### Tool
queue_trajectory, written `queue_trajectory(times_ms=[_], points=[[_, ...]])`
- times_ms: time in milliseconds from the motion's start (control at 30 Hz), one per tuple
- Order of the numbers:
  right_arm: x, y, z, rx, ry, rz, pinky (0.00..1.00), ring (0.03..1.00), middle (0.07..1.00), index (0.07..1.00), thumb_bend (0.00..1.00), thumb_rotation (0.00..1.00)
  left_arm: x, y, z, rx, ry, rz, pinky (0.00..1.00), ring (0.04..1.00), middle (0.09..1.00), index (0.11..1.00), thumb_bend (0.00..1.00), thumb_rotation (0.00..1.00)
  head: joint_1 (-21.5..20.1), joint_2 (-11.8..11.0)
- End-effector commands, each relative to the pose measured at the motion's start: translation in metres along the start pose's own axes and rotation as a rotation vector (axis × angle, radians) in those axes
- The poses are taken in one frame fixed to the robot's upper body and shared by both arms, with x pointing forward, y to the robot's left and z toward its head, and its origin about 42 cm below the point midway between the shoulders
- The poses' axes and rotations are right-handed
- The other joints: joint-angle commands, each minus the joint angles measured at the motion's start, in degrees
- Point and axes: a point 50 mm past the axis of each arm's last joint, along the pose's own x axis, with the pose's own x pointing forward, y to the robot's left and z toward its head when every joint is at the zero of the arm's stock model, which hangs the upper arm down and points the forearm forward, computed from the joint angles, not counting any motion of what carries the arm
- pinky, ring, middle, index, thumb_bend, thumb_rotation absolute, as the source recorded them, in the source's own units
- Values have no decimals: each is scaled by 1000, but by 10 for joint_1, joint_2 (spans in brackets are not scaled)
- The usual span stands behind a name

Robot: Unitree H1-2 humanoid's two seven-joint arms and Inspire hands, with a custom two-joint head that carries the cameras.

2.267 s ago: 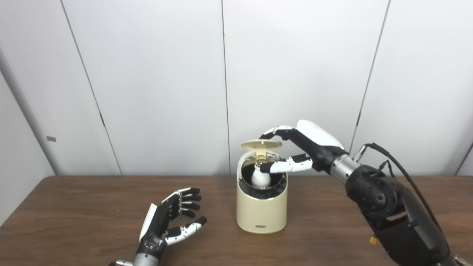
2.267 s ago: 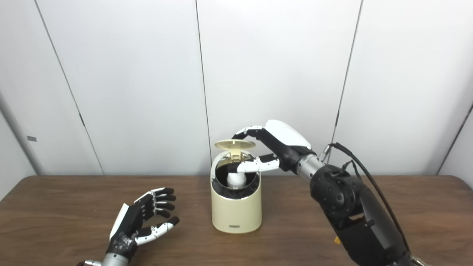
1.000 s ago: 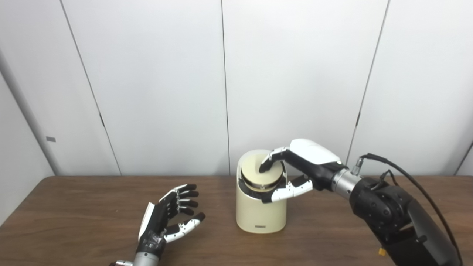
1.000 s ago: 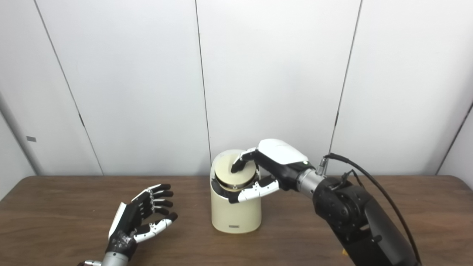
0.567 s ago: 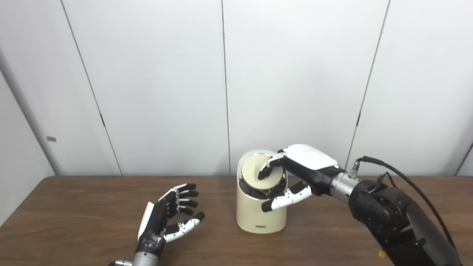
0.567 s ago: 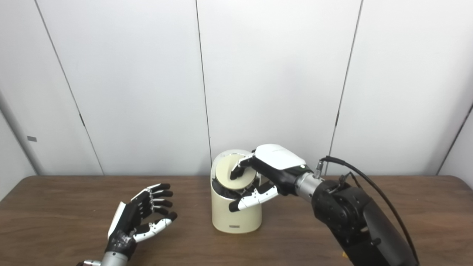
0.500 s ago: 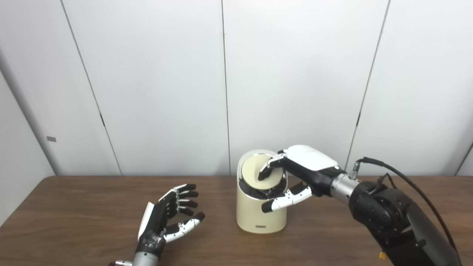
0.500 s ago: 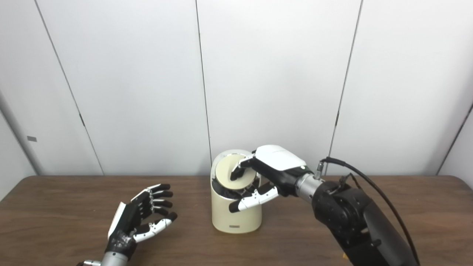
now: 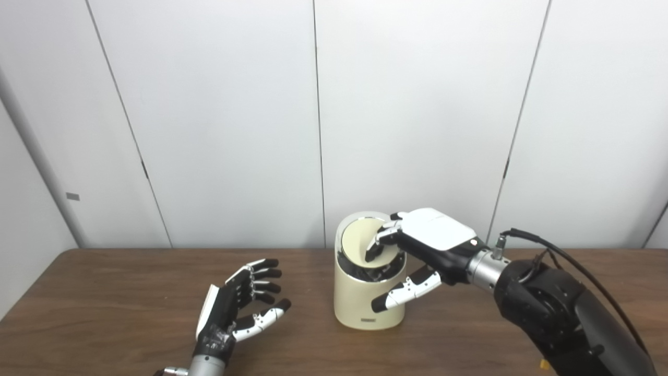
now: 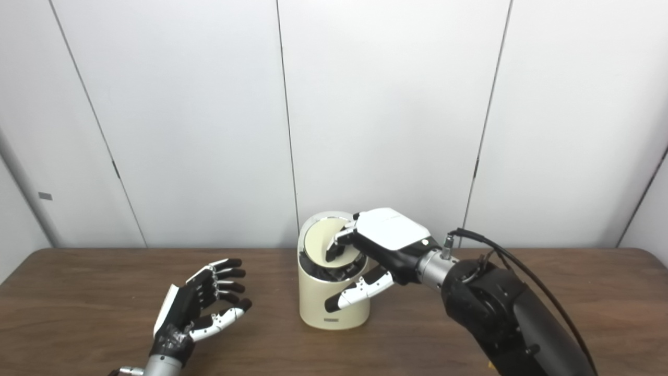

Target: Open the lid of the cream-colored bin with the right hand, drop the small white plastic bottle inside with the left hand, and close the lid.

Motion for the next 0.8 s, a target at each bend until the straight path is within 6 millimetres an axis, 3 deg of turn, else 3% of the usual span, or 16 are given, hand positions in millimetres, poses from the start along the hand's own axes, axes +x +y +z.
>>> queue_trajectory(times_ms=[0,233,767], points=[[-1,-4,-1,-48,-10,21,957,857,700,684,712,744,11,3,16,-2,-62,5,547,624,714,757,590,0,2,4],[4,2,-2,-186,9,101,927,873,732,731,742,830,10,3,18,3,-60,4,549,624,714,755,590,0,3,8],[12,17,-2,-228,91,288,980,922,791,776,758,815,10,3,23,0,-61,3,549,618,710,751,595,0,6,16]])
